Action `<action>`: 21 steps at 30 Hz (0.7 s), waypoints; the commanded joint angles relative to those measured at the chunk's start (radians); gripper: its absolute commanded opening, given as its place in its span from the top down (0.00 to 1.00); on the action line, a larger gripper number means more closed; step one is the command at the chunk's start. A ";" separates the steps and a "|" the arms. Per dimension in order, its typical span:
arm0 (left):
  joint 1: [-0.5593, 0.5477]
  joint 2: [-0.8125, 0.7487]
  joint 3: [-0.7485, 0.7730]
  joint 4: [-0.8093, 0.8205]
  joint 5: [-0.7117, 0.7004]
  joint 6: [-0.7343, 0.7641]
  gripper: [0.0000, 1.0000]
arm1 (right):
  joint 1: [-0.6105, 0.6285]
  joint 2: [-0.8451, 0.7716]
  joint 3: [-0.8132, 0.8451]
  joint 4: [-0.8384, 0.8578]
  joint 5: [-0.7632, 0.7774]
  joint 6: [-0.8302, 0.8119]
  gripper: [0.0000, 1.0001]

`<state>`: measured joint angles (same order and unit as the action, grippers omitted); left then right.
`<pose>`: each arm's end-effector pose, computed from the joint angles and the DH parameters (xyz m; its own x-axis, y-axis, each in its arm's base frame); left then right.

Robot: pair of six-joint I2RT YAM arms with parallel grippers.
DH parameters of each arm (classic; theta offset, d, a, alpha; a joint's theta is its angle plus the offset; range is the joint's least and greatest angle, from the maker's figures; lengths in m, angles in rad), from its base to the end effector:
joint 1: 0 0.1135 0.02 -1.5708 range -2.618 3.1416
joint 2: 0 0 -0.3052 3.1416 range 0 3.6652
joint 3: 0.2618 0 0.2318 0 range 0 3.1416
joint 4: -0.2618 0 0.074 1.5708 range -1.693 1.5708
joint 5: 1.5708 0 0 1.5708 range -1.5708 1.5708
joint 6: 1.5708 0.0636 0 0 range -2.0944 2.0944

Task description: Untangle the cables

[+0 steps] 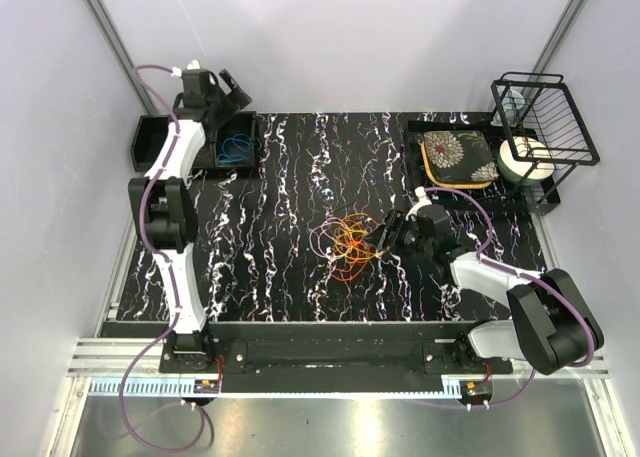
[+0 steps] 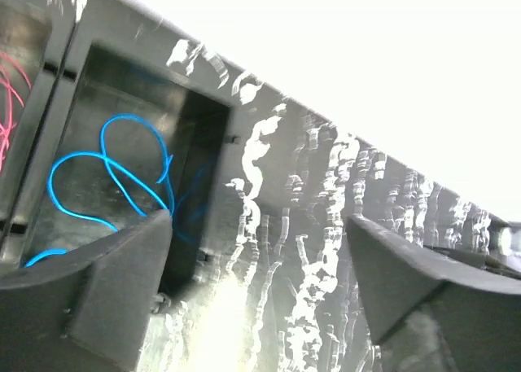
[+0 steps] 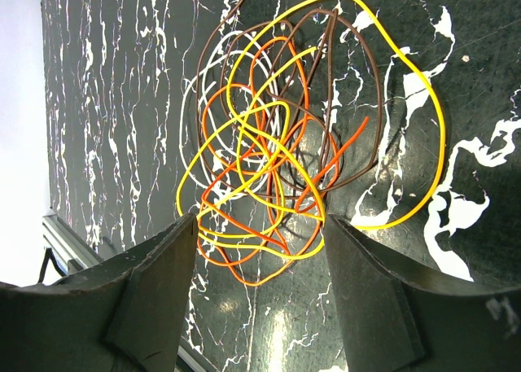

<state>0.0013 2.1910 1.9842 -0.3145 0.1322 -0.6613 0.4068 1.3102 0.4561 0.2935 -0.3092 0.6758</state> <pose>0.5477 -0.0077 0.3064 -0.4624 -0.6094 -0.6441 -0.2166 0.7820 -0.5844 0.2198 0.1158 0.2074 -0.7648 0.3193 -0.5596 -0.1733 0.7346 0.6560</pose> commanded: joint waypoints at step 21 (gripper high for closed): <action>-0.512 -1.045 -0.953 -0.243 -0.600 0.115 0.01 | 0.004 -0.052 -0.004 0.035 -0.002 0.005 0.31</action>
<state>-0.4908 1.2961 1.1797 -0.5716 -0.3050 -0.4732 0.4068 1.2892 0.4545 0.2947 -0.3084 0.6773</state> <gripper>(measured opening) 0.987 0.695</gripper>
